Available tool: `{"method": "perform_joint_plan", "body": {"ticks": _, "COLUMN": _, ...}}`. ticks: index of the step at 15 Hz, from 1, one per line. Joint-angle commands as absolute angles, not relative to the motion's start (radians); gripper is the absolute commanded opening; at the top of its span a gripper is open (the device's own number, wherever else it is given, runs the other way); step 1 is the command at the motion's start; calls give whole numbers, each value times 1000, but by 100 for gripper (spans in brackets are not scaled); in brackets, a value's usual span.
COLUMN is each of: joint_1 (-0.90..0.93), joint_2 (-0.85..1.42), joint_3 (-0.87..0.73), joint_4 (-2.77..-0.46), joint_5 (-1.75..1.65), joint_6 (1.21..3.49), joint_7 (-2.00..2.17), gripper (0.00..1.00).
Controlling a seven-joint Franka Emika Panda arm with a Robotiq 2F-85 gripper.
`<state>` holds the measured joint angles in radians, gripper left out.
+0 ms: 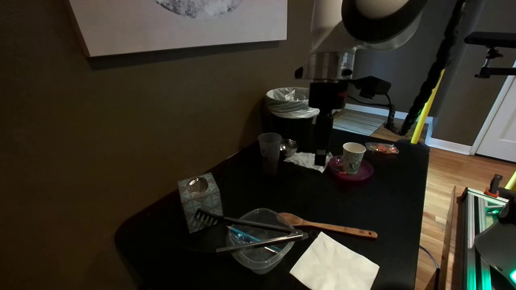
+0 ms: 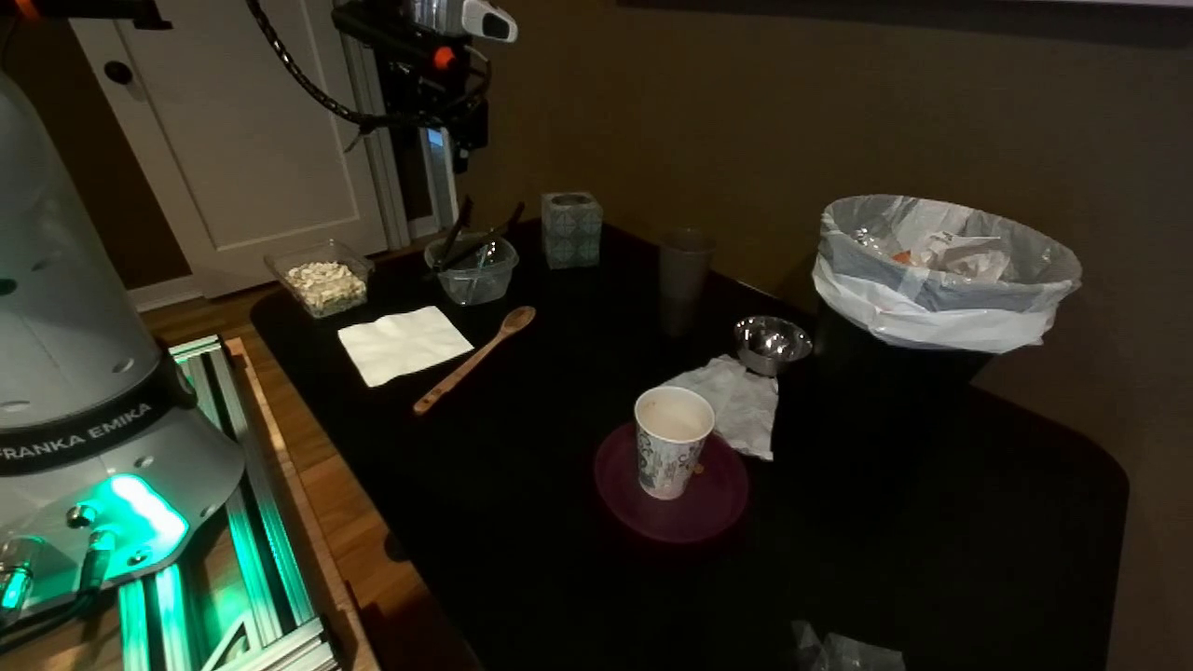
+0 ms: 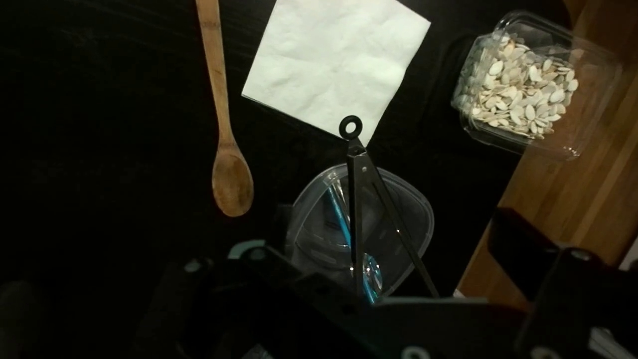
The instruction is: Put the wooden spoon on the bowl
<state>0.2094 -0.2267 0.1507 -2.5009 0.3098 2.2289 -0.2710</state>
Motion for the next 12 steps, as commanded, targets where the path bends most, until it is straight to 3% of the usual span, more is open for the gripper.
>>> {"method": "perform_joint_plan", "body": {"ticks": 1, "joint_1": 216, "joint_2": -145, "joint_3": 157, "joint_4": -2522, "joint_5": 235, "joint_6": 2338, "joint_7": -319, "gripper": 100}}
{"method": "perform_joint_plan", "body": {"ticks": 7, "joint_1": 191, "joint_2": -16, "joint_3": 153, "joint_4": -2603, "joint_5": 135, "joint_6": 2503, "joint_7": -291, "gripper": 100}}
{"method": "perform_joint_plan", "body": {"ticks": 12, "joint_1": 182, "joint_2": 9, "joint_3": 158, "joint_4": -2601, "joint_5": 174, "joint_6": 2495, "joint_7": -315, "gripper": 100}}
